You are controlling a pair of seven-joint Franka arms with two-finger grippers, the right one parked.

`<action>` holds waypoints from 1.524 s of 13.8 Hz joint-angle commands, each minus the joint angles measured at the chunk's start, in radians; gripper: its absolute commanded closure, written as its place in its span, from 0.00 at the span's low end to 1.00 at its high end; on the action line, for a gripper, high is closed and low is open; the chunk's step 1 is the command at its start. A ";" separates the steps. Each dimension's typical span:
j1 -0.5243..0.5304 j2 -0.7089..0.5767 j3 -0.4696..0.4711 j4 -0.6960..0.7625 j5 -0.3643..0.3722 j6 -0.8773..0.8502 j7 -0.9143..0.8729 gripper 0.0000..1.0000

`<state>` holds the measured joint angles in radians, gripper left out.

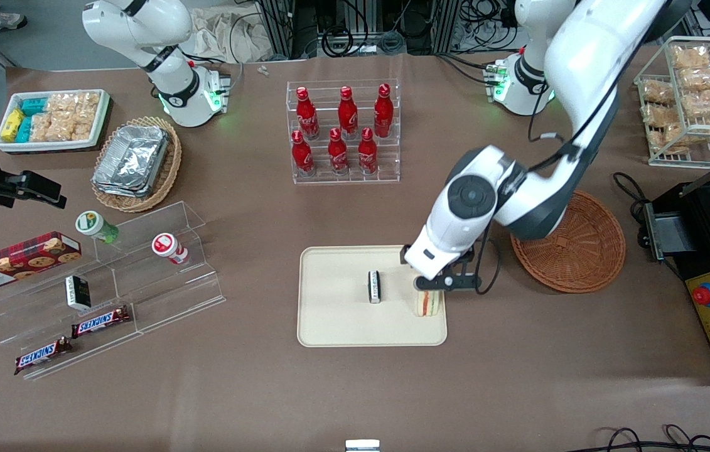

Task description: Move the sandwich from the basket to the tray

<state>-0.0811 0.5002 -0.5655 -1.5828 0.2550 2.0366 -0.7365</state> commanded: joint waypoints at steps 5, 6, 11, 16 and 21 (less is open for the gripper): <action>0.011 -0.366 0.218 -0.031 -0.252 -0.389 0.348 0.00; 0.011 -0.408 0.275 -0.031 -0.272 -0.424 0.405 0.00; 0.035 -0.494 0.446 -0.022 -0.303 -0.522 0.530 0.00; 0.035 -0.465 0.438 0.047 -0.299 -0.527 0.494 0.00; 0.035 -0.465 0.438 0.050 -0.296 -0.536 0.502 0.00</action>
<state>-0.0460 0.0204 -0.1250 -1.5675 -0.0360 1.5244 -0.2256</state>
